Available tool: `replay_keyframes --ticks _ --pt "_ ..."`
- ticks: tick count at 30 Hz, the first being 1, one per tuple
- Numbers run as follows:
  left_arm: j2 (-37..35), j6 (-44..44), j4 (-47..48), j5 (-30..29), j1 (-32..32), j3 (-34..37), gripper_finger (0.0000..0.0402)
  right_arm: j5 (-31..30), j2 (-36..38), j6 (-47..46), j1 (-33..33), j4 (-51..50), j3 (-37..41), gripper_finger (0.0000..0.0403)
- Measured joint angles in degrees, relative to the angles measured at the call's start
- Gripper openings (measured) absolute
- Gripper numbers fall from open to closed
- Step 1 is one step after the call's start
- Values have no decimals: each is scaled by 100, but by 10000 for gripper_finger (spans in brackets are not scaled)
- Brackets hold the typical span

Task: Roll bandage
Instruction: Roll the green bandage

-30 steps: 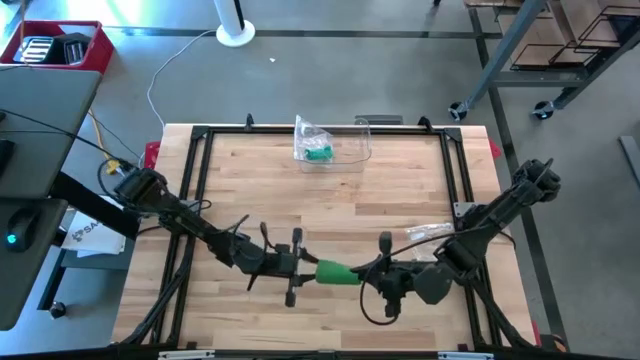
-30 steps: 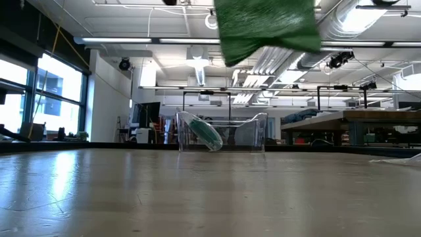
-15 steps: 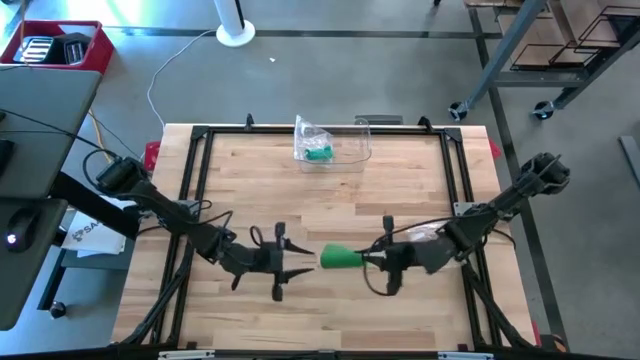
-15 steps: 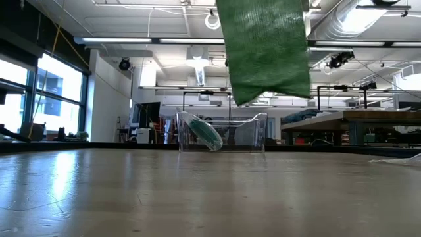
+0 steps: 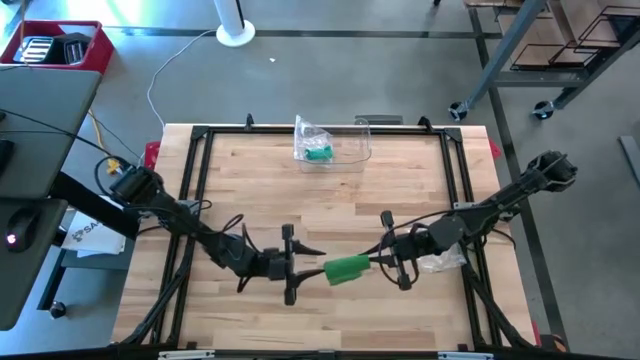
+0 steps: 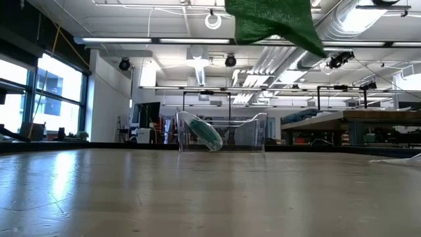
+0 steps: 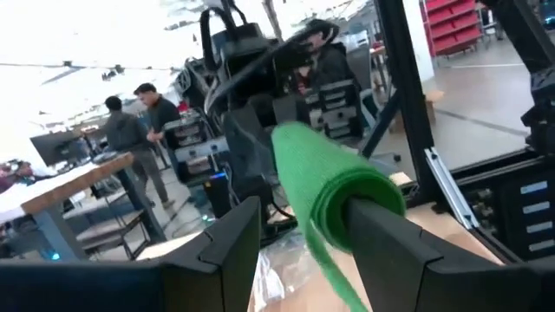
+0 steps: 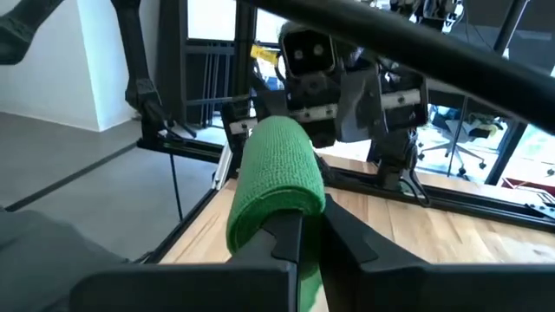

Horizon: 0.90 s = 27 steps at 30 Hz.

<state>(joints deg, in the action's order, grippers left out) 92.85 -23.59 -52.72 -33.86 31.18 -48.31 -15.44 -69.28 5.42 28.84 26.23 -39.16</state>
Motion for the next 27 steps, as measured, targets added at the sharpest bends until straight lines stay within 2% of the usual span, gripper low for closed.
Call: replay_keyframes --ticks 11,14,18,21,24,27 --pt "19 668 94 468 -328 -4 156 -167 -4 2 1 108 0 12" --pt "19 800 184 488 -400 -4 126 -180 -7 109 0 102 0 12" --pt "19 854 328 483 -421 -4 60 -391 -7 148 2 26 -2 19" --pt "19 854 335 460 -391 -4 15 -411 -7 132 3 -57 -4 49" --pt "19 936 338 301 -305 -4 15 -446 55 66 3 -333 -9 96" --pt "-3 1141 450 -82 -204 -4 18 -765 288 0 91 -905 -56 139"
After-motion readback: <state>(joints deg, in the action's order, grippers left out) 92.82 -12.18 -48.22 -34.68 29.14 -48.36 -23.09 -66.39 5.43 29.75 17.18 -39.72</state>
